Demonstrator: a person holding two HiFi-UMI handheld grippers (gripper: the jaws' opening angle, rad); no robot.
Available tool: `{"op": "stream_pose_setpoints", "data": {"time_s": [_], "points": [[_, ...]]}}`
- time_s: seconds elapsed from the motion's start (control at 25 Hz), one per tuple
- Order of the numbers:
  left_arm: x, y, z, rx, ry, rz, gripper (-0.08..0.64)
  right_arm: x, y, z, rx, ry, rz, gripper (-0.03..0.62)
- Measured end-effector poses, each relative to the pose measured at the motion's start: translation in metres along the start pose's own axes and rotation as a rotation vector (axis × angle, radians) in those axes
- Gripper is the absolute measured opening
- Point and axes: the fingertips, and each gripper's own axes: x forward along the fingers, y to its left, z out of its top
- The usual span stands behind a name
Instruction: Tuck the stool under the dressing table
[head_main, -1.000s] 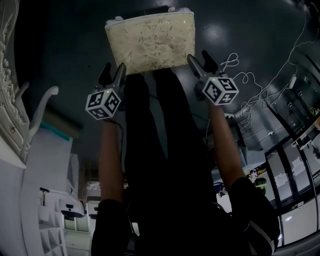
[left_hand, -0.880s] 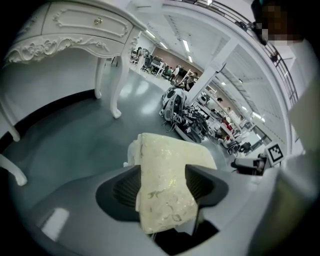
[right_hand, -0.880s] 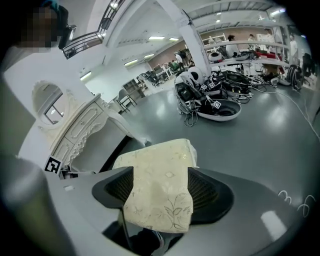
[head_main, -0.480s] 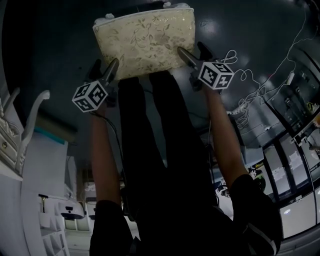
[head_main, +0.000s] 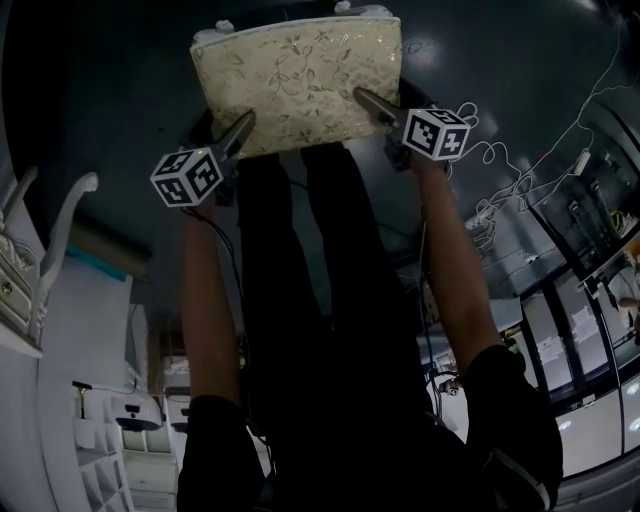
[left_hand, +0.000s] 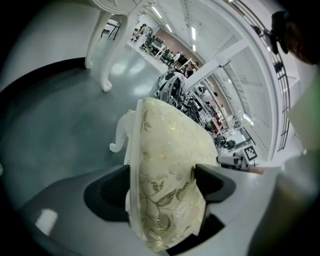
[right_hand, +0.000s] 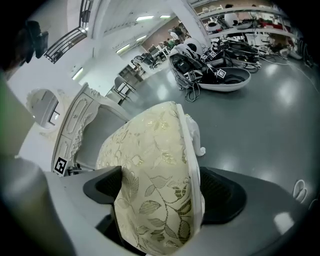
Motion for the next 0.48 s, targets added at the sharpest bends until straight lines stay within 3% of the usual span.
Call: {"op": "stream_pose_setpoints", "data": {"time_s": [0.32, 0.48], "points": [[0.0031, -0.0023, -0.0008, 0.012, -0.007, -0.003, 0.418, 0.0083, 0.002, -0.0028, 0.005, 0.078, 0.089, 0.502], [0.0024, -0.0015, -0.0001, 0.021, -0.028, -0.008, 0.411, 0.0083, 0.0024, -0.0002, -0.006, 0.087, 0.083, 0.485]]}}
